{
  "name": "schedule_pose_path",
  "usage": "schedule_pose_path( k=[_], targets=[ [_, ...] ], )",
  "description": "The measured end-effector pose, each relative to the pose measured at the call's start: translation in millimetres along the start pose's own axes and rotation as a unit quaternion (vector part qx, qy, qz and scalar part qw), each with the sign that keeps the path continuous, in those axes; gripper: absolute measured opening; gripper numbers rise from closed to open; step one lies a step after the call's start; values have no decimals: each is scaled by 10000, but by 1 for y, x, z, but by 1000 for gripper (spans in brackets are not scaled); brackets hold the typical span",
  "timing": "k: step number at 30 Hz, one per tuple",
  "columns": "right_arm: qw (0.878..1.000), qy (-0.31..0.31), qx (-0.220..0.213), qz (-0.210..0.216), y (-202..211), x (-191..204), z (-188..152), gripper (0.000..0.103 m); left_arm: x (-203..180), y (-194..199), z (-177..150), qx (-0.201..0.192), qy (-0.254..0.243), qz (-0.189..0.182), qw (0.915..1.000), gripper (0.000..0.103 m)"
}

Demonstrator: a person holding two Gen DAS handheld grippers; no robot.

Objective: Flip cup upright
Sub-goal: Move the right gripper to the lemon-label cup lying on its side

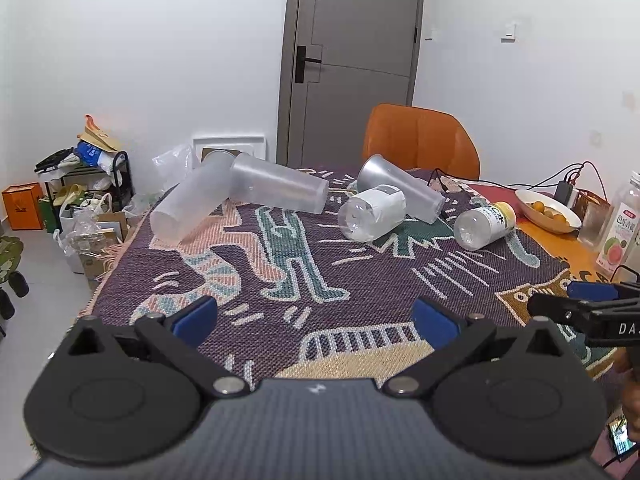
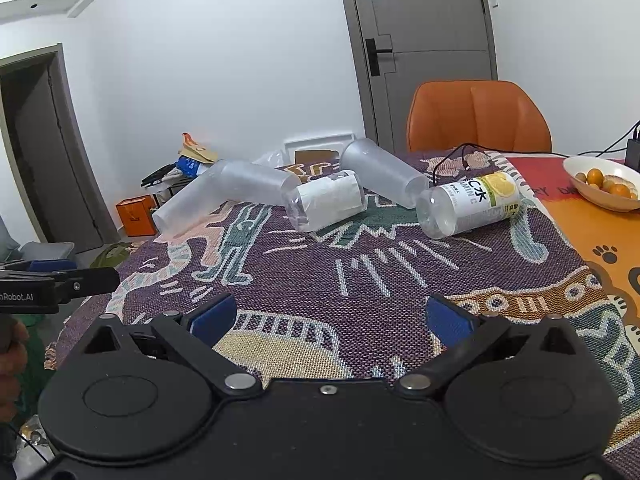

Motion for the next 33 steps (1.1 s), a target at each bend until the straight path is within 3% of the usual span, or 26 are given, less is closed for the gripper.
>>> schedule_pose_path(
  k=[14, 33],
  targets=[
    [9981, -608, -29, -117, -28, -32, 16, 103, -9, -46, 27, 47, -94, -100, 9999, 103],
    [9845, -1684, -52, -491, -84, -101, 29, 103, -31, -119, 58, 214, 65, -14, 9997, 103]
  ],
)
Point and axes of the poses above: each gripper's, at about its wrist camera, not at the fingertips, and y roughly against the way its jaws point, x to its left, z to its top, the point moved 6 cm from there along -y, roughly the way its jaws point, and after that the axes turned 3 degrees about -z, right-handed, at the moved point
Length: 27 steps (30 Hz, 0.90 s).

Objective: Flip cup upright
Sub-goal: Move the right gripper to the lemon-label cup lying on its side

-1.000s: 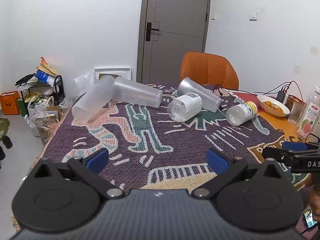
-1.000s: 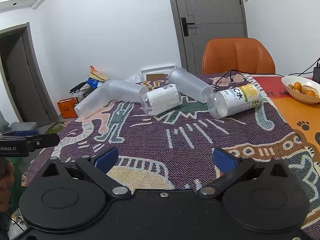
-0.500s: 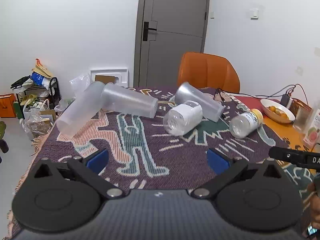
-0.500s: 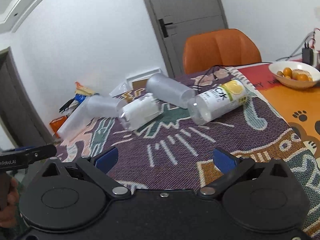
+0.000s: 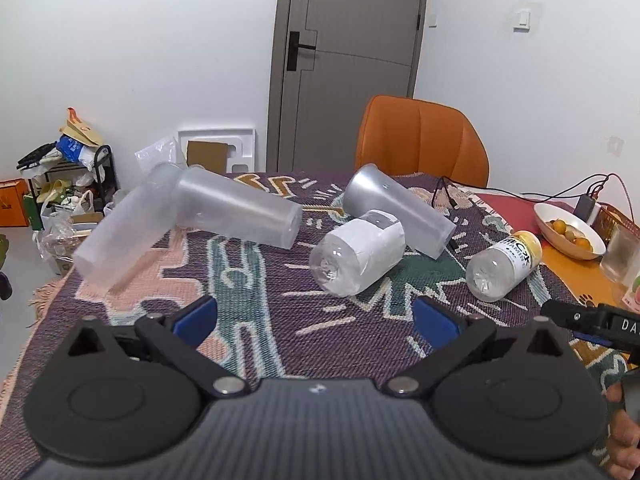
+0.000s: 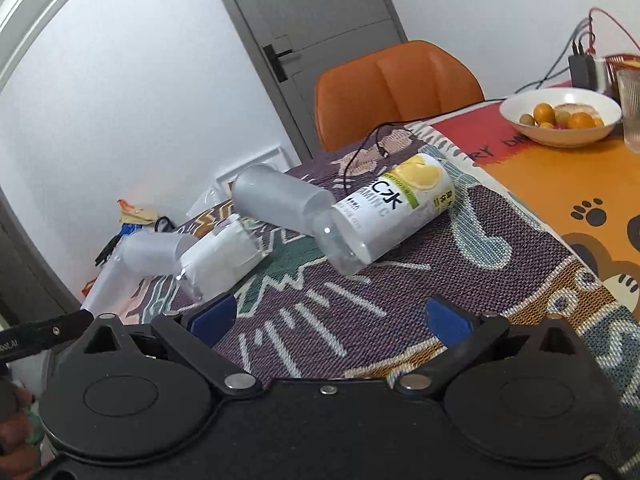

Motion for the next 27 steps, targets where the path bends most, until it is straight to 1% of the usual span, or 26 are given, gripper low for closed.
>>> schedule_pose_path(
  k=[6, 10, 14, 21, 27],
  targets=[
    [9982, -589, 97, 61, -19, -19, 6, 103, -15, -21, 3, 126, -15, -35, 9999, 103],
    [9944, -1041, 177, 74, -33, -35, 8, 103, -25, -34, 5, 190, -108, -18, 9998, 103],
    [9907, -1334, 236, 144, -45, -44, 12, 103, -36, -45, 8, 252, -131, -38, 9996, 103],
    [9825, -1842, 214, 188, -60, -57, 29, 103, -52, -67, 13, 361, -183, -9, 9992, 103],
    [9729, -2296, 264, 86, -76, -71, 39, 103, -60, -85, 16, 411, -120, 50, 9991, 103]
  ],
)
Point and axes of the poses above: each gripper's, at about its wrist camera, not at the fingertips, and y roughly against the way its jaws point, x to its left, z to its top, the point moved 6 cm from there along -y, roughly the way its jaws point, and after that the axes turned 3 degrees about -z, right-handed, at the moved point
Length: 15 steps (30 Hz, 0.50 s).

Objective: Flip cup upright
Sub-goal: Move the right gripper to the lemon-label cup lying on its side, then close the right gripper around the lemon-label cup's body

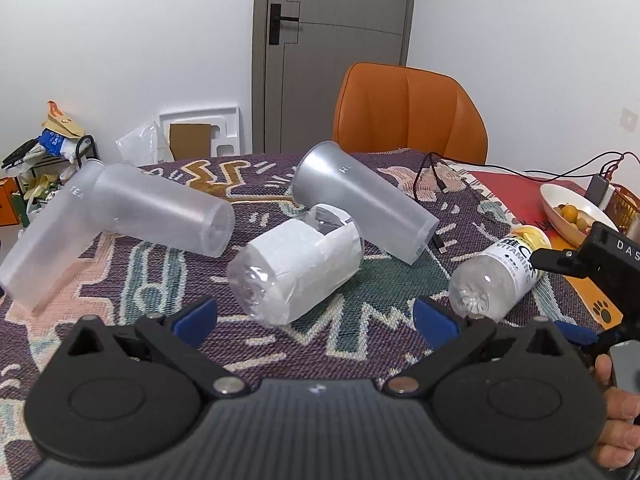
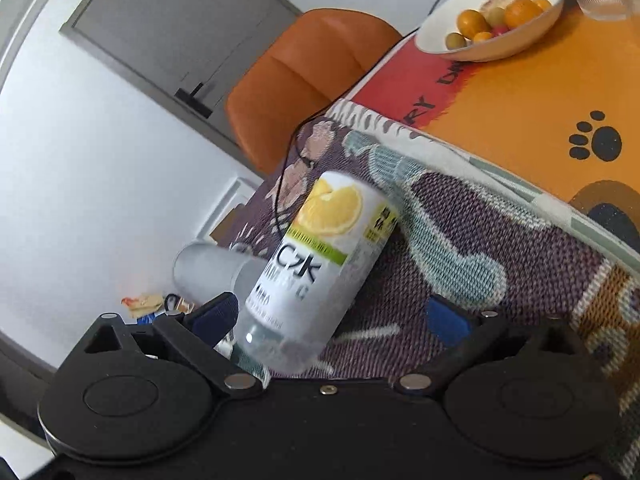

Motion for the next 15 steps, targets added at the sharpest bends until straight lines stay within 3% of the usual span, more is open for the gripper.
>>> schedule_pose_path(
  k=[9, 15],
  targets=[
    [9987, -511, 51, -5, -21, -5, 14, 100, -4, -18, 4, 50, 90, 35, 9999, 103],
    [9974, -682, 69, -227, -37, 0, 27, 98, 1, -15, 3, 51, 151, 36, 9999, 103]
  ],
)
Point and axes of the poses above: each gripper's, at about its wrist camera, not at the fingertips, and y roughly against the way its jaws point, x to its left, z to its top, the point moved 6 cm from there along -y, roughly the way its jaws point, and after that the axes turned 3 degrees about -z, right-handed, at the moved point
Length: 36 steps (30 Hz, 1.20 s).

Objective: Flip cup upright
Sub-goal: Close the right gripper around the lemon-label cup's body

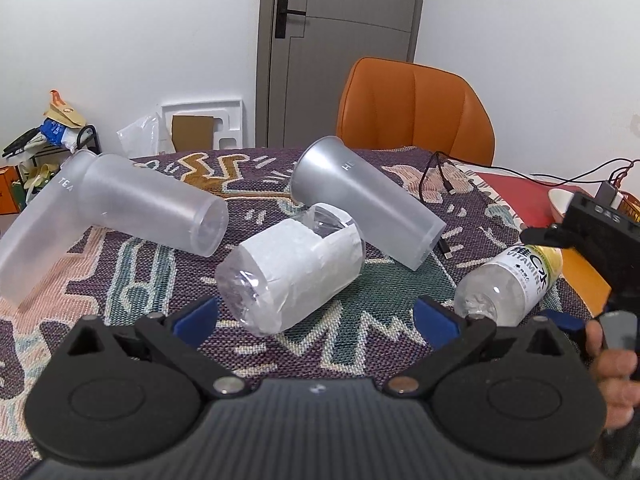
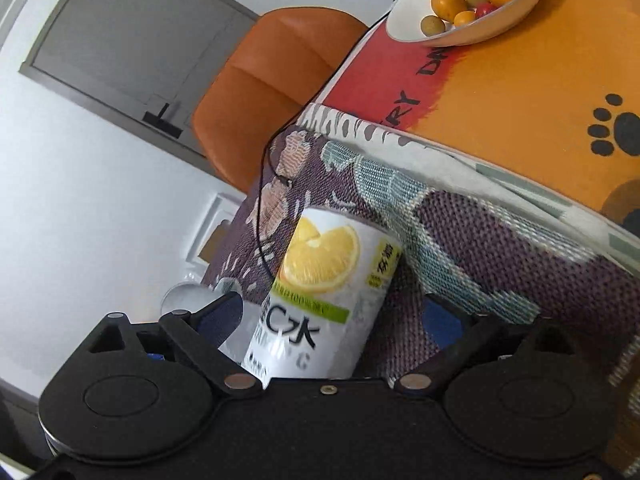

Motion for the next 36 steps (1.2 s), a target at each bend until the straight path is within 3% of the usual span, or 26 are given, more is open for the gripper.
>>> schedule_pose_path(
  k=[6, 8, 9, 13, 28, 36],
  targets=[
    [9996, 31, -109, -244, -13, 7, 6, 97, 9, 2, -1, -7, 101, 88, 9999, 103],
    [9994, 68, -153, -317, -14, 7, 7, 85, 13, 3, -2, -26, 135, 128, 9998, 103],
    [9991, 91, -172, -386, -13, 6, 7, 69, 14, 4, -3, -21, 146, 144, 9998, 103],
    [9996, -88, -156, -224, -9, -5, 7, 63, 19, 7, -8, 20, 205, 175, 9996, 103],
    [9984, -359, -142, 425, 29, -16, -14, 59, 27, 40, -16, -133, 289, 204, 9993, 103],
    [9978, 0, -149, 650, 55, -3, -30, 59, 40, 62, -25, -237, 398, 237, 9986, 103]
  ],
)
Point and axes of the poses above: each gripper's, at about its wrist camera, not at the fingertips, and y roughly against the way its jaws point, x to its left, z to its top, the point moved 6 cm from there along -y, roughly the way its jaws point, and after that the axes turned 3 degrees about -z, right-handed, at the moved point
